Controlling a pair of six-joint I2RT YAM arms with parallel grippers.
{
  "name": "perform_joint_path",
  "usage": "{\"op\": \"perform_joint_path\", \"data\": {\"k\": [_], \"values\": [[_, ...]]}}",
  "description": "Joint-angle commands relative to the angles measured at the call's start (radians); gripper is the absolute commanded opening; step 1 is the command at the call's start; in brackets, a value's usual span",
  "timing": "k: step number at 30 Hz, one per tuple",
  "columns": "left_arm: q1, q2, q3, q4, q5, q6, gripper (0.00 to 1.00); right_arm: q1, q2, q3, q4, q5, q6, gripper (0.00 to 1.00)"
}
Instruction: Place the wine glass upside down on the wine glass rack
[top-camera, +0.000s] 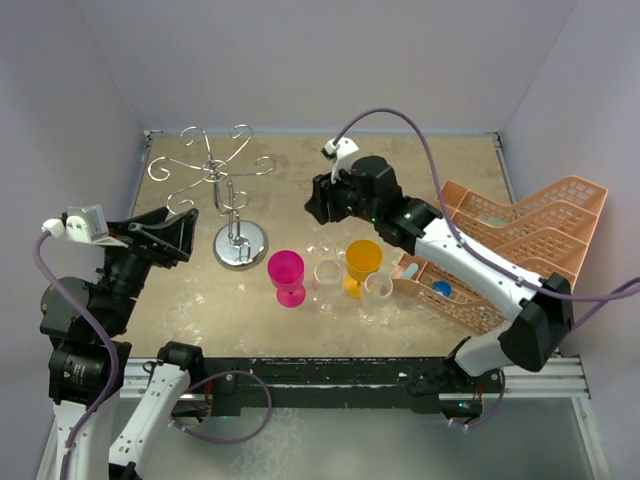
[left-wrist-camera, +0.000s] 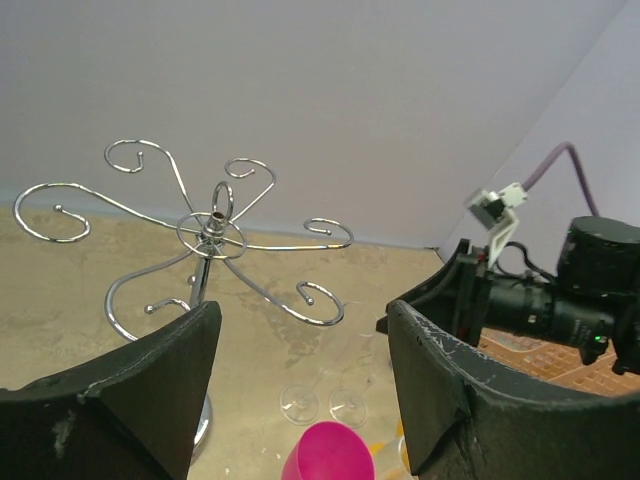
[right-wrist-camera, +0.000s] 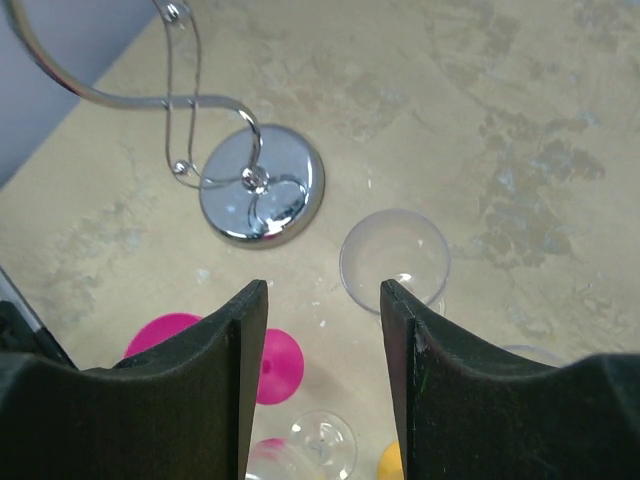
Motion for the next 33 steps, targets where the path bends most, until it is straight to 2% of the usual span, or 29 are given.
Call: {"op": "perform_joint_path", "data": {"k": [1, 13, 24, 30, 33], "values": [[0.008, -0.018, 0.012, 0.037, 0.019, 0.023, 0.65, 0.037, 0.056, 0.078, -0.041, 0.105, -0.025, 0.50], [0.009, -0.035, 0.011, 0.013, 0.000, 0.028, 0.65, 0.066, 0.169, 0.139, -0.054, 0.190, -0.043, 0.46], [0.008, -0.036, 0.022, -0.004, -0.015, 0.021, 0.65, 0.082, 0.230, 0.162, -0.104, 0.201, -0.081, 0.26], [0.008, -0.041, 0.027, -0.012, -0.017, 0.019, 0.65, 0.095, 0.239, 0.179, -0.118, 0.244, -0.108, 0.00], [0.008, -0.039, 0.030, -0.012, -0.017, 0.016, 0.65, 0.105, 0.222, 0.174, -0.098, 0.264, -0.119, 0.00]]}}
